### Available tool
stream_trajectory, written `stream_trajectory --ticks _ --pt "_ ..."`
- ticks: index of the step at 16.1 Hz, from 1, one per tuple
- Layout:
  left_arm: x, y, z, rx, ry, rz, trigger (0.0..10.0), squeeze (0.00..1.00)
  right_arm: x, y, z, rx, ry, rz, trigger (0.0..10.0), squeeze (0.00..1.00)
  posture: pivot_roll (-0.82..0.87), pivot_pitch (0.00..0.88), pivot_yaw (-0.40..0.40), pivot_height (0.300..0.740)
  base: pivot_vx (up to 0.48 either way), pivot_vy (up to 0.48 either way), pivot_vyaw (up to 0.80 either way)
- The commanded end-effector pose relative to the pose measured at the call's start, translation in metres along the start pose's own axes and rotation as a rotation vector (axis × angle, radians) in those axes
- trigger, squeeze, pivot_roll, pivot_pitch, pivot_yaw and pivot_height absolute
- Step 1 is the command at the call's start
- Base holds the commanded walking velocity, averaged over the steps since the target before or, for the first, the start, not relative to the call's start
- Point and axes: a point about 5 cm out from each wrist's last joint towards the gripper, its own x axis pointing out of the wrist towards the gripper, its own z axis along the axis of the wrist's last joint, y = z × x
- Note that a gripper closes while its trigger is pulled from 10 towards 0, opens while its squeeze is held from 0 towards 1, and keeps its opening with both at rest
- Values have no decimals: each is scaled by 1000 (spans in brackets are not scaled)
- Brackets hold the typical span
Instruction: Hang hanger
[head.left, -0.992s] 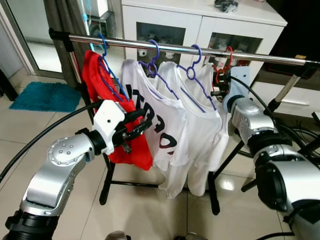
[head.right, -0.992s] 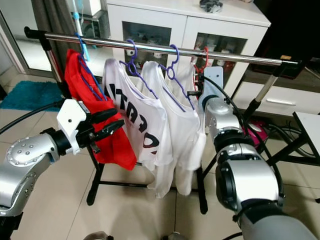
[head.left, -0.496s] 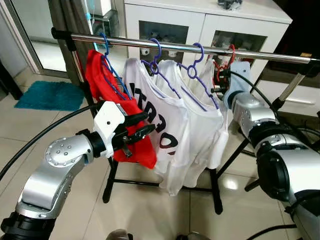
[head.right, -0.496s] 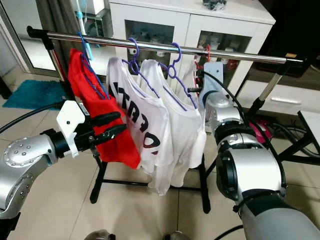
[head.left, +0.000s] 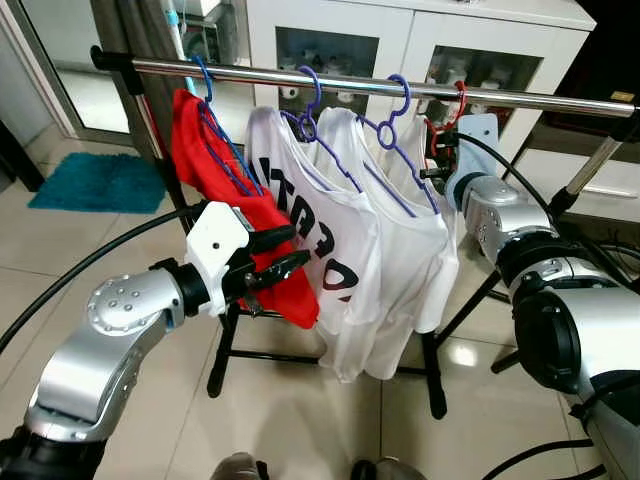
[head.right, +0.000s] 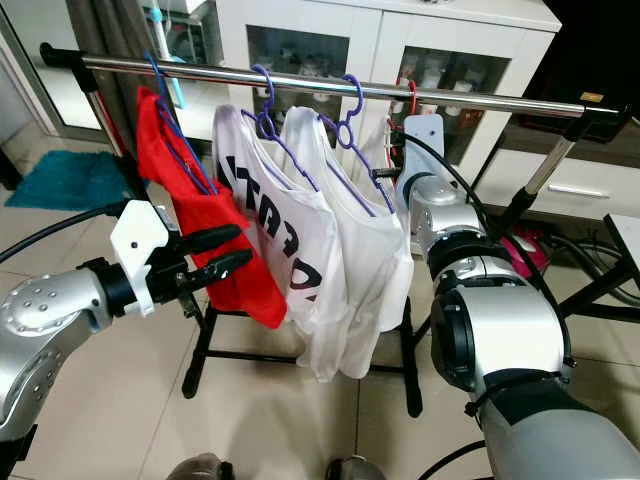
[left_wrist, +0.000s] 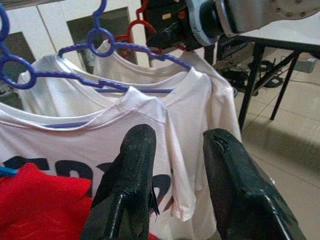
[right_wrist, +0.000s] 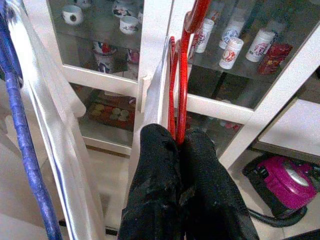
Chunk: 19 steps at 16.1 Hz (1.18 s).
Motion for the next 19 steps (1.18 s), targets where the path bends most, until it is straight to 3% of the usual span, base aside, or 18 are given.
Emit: stream_trajectory --ticks 1,2,3,5,10,14,15,16,19 --pt "-2 -1 2 -3 -5 -1 10000 0 0 -2 0 -9 23 -9 10000 0 144 118 -64 740 0 0 0" --pt "-2 -2 2 -10 -12 -3 10000 0 0 -2 -1 -2 23 -13 10000 380 141 118 -64 740 0 0 0" --pt "-2 -4 3 -16 -22 -6 10000 0 0 -4 0 6 11 -22 10000 1000 137 115 -64 740 0 0 0" --pt "-1 -6 7 -42 -76 -4 10000 0 -1 -10 6 -1 -42 -31 10000 1000 126 103 -64 740 0 0 0" --pt "-6 -2 3 -60 -88 79 10000 0 -5 -22 21 18 -174 37 10000 1000 98 47 -59 740 0 0 0" --pt "-20 16 -18 -102 -27 367 10000 0 -22 -29 16 110 -365 145 10000 1000 68 5 -50 740 0 0 0" --pt "-20 16 -18 -102 -27 367 10000 0 -22 -29 16 110 -365 145 10000 1000 68 5 -50 740 0 0 0" --pt "-27 17 -25 -119 -14 464 10000 0 -42 -27 9 121 -454 160 10000 1000 55 0 -43 740 0 0 0" --pt "-33 13 -30 -146 -9 563 10000 0 -72 -18 -5 151 -536 175 10000 1000 49 0 -40 740 0 0 0"
